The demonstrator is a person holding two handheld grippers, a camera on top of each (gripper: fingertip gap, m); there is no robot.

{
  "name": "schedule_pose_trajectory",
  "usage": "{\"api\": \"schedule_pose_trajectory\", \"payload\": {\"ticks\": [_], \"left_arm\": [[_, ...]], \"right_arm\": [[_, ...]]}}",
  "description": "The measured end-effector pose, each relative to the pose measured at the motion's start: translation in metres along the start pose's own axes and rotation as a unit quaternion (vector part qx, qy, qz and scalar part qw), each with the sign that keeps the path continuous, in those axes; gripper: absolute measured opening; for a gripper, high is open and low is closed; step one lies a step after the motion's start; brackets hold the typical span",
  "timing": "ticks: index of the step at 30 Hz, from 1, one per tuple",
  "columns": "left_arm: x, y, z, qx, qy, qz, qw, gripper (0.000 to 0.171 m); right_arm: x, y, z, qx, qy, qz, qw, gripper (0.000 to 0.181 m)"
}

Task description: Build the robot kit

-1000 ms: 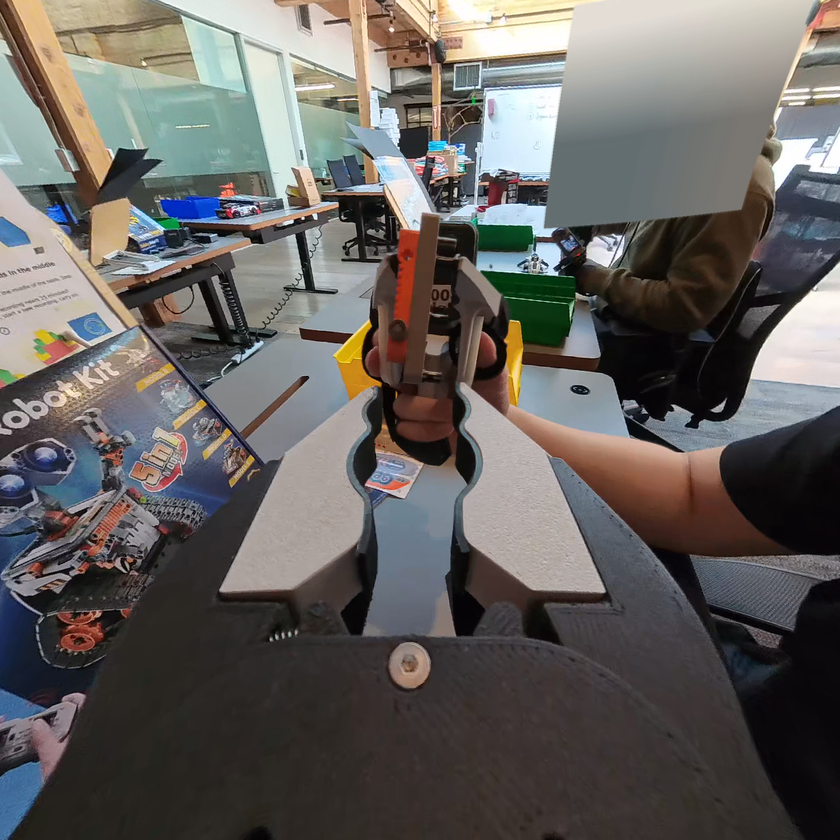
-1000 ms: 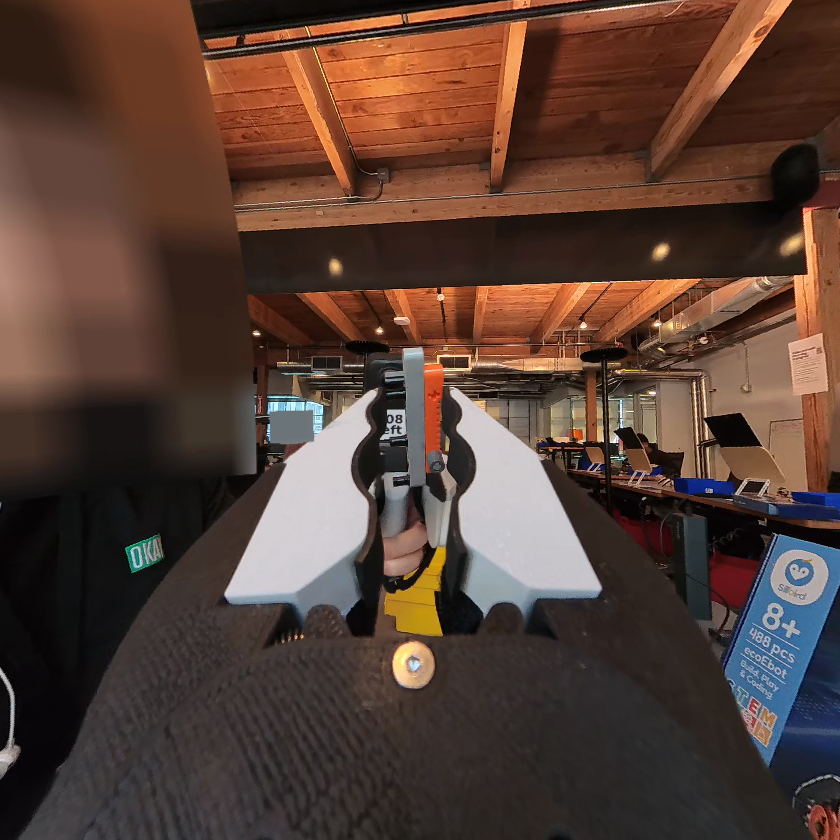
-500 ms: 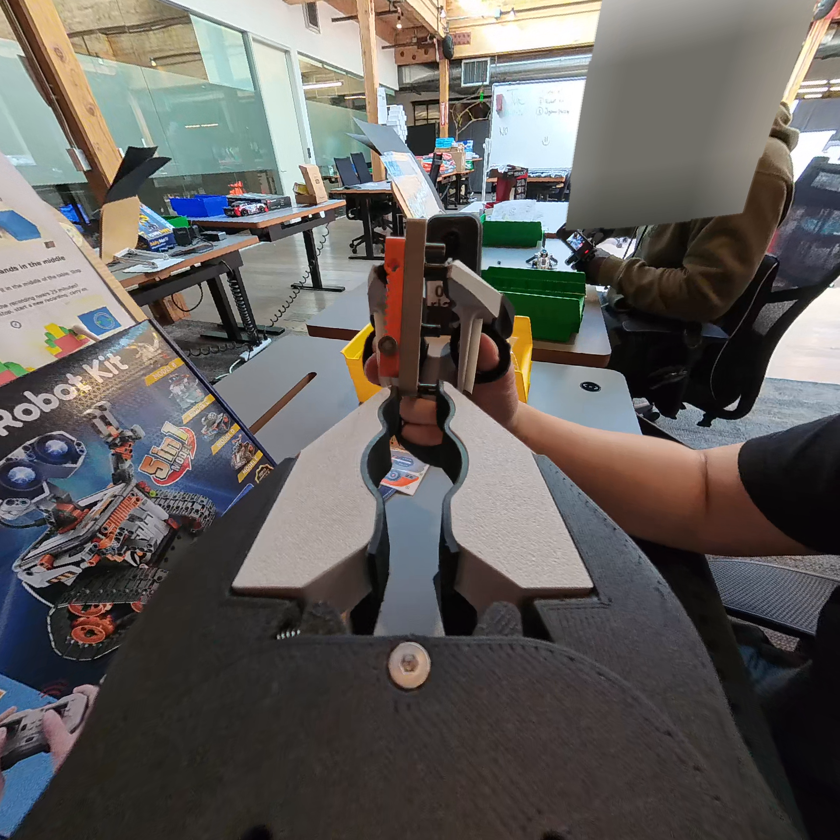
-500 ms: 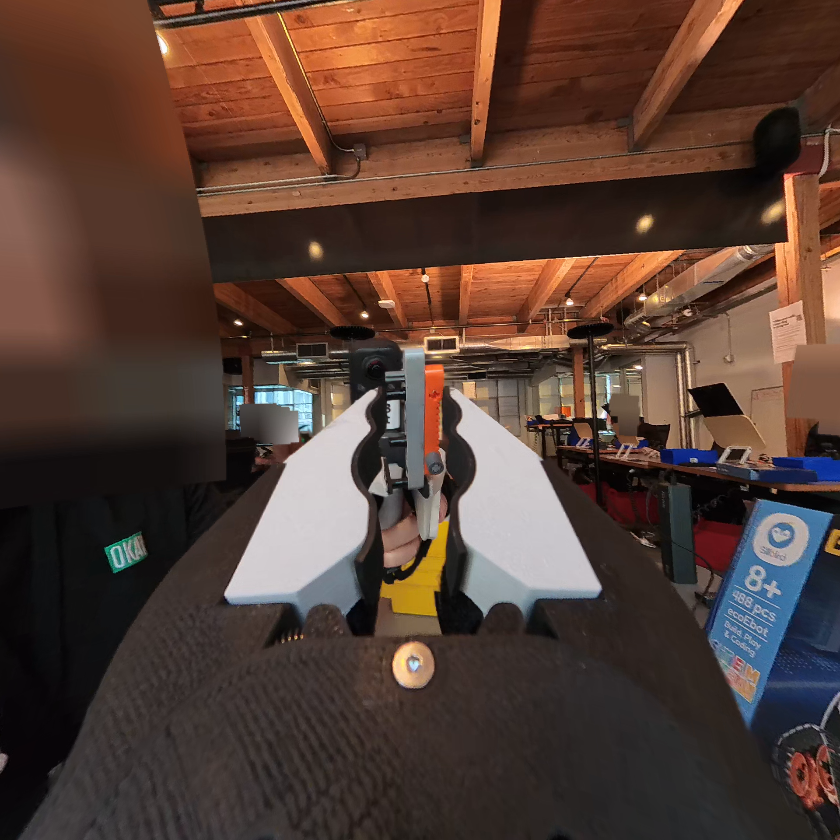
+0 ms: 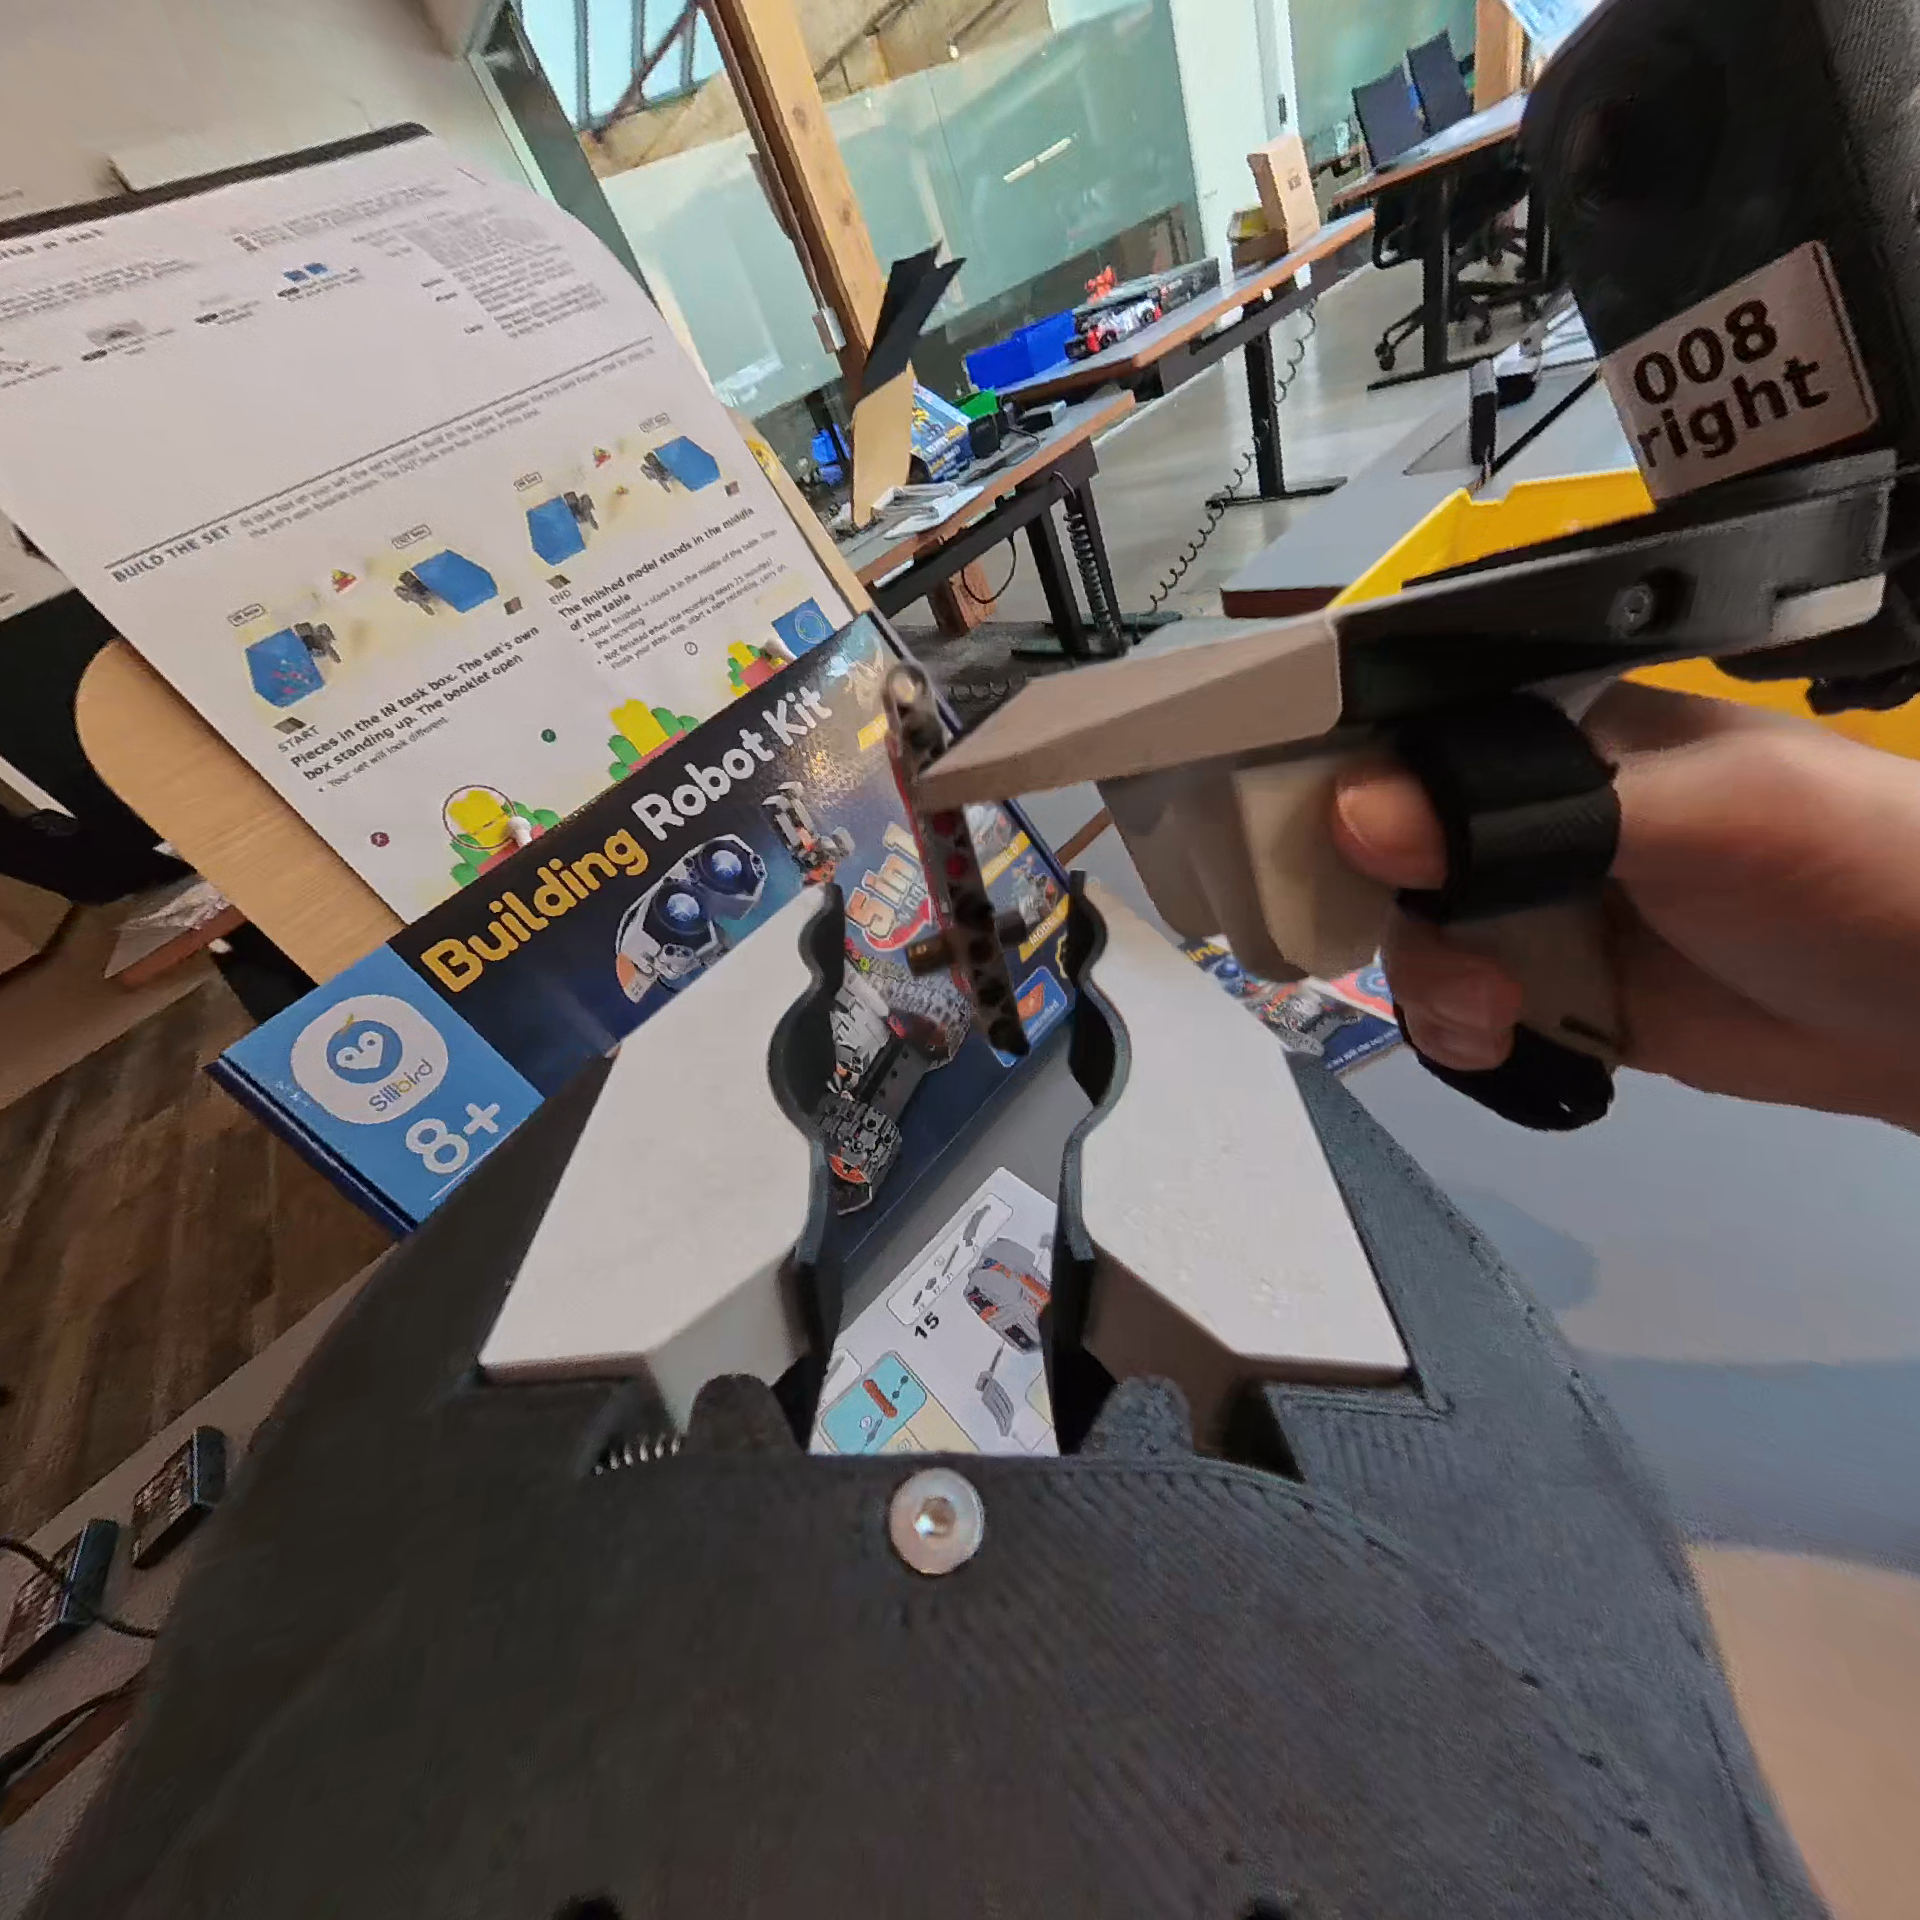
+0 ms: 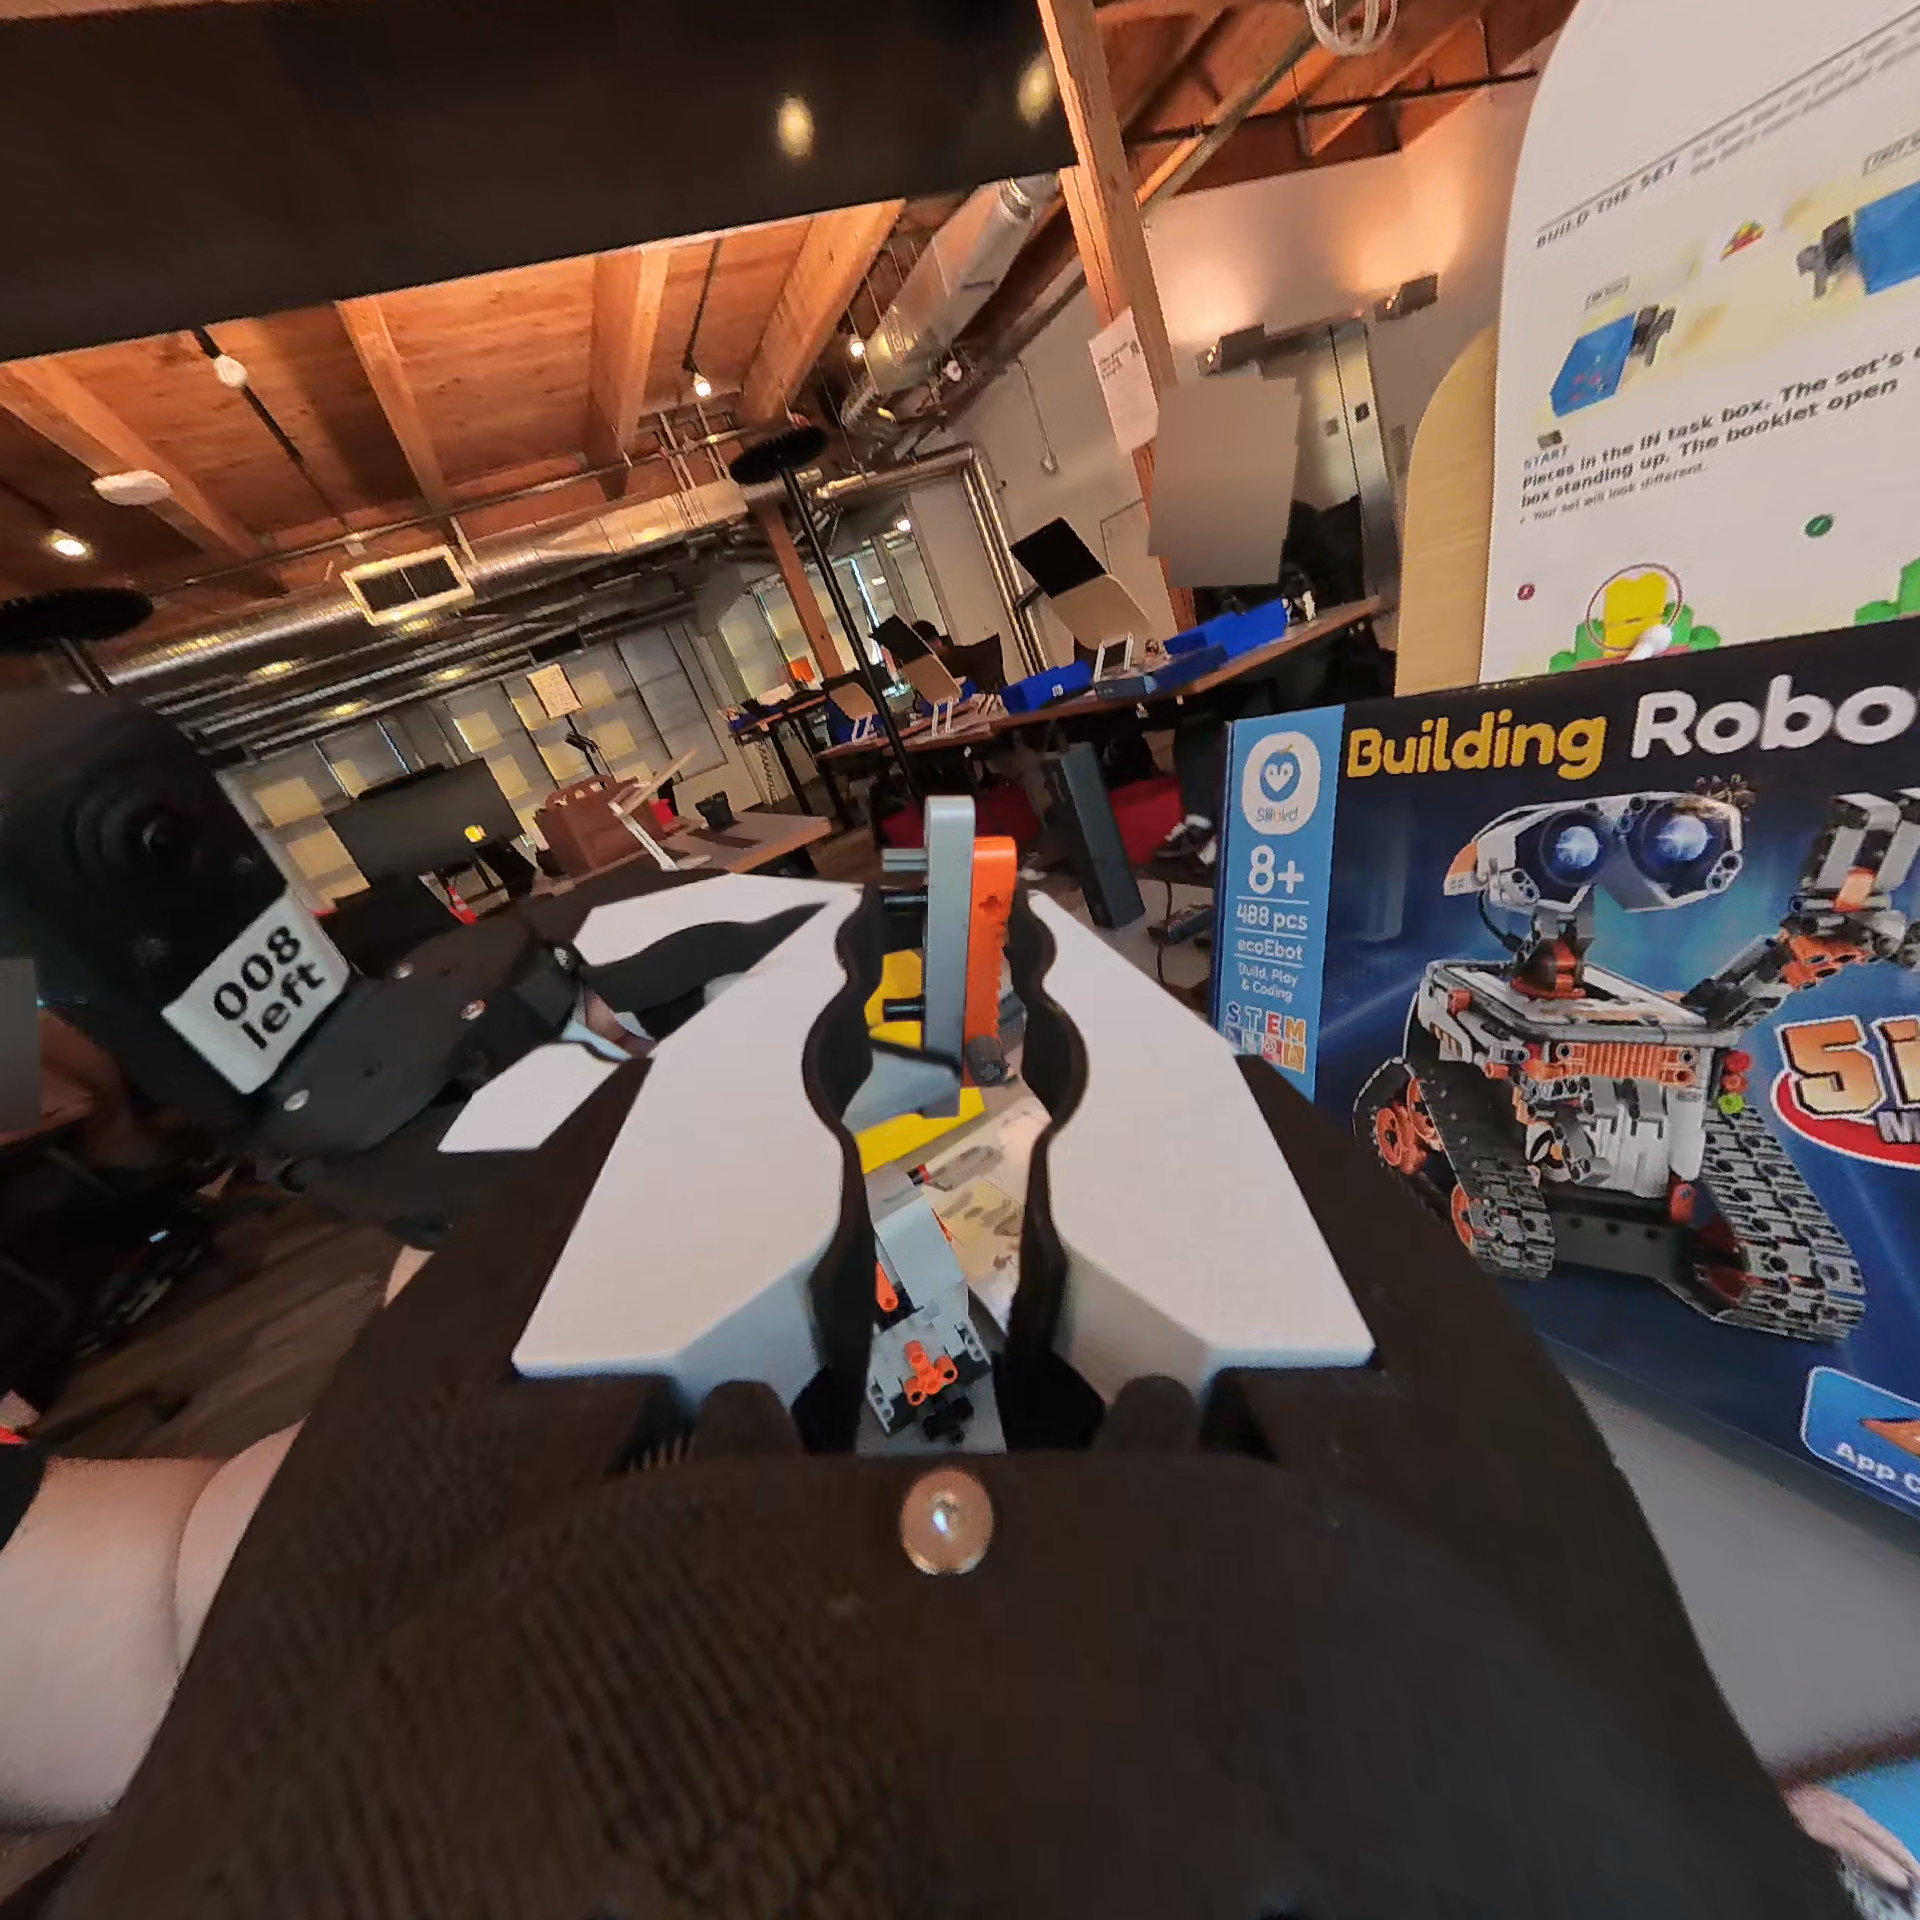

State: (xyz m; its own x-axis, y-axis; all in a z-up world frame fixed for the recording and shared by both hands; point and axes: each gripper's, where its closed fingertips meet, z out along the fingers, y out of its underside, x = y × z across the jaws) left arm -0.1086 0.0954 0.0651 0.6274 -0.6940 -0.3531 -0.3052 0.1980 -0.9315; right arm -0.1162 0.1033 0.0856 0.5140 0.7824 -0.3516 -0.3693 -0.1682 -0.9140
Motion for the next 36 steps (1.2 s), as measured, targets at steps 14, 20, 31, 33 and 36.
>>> {"api": "schedule_pose_trajectory", "payload": {"ticks": [14, 20, 31, 33, 36], "left_arm": [[-0.001, -0.016, -0.019, 0.052, 0.143, -0.145, 0.978, 0.005], [0.006, -0.042, -0.046, 0.108, 0.322, -0.310, 0.888, 0.005], [0.030, -0.033, -0.046, 0.049, 0.399, -0.339, 0.850, 0.005], [0.028, -0.031, -0.042, 0.052, 0.389, -0.338, 0.855, 0.005], [0.023, -0.026, -0.035, 0.049, 0.360, -0.340, 0.867, 0.020]], "right_arm": [[-0.023, -0.016, -0.005, 0.012, -0.061, -0.039, 0.997, 0.032], [-0.035, -0.024, -0.021, -0.008, -0.176, 0.047, 0.983, 0.025], [-0.055, -0.002, -0.019, -0.063, -0.239, 0.060, 0.967, 0.005], [-0.051, -0.001, -0.020, -0.068, -0.228, 0.056, 0.970, 0.005], [-0.045, -0.007, -0.021, -0.056, -0.215, 0.061, 0.973, 0.004]]}}
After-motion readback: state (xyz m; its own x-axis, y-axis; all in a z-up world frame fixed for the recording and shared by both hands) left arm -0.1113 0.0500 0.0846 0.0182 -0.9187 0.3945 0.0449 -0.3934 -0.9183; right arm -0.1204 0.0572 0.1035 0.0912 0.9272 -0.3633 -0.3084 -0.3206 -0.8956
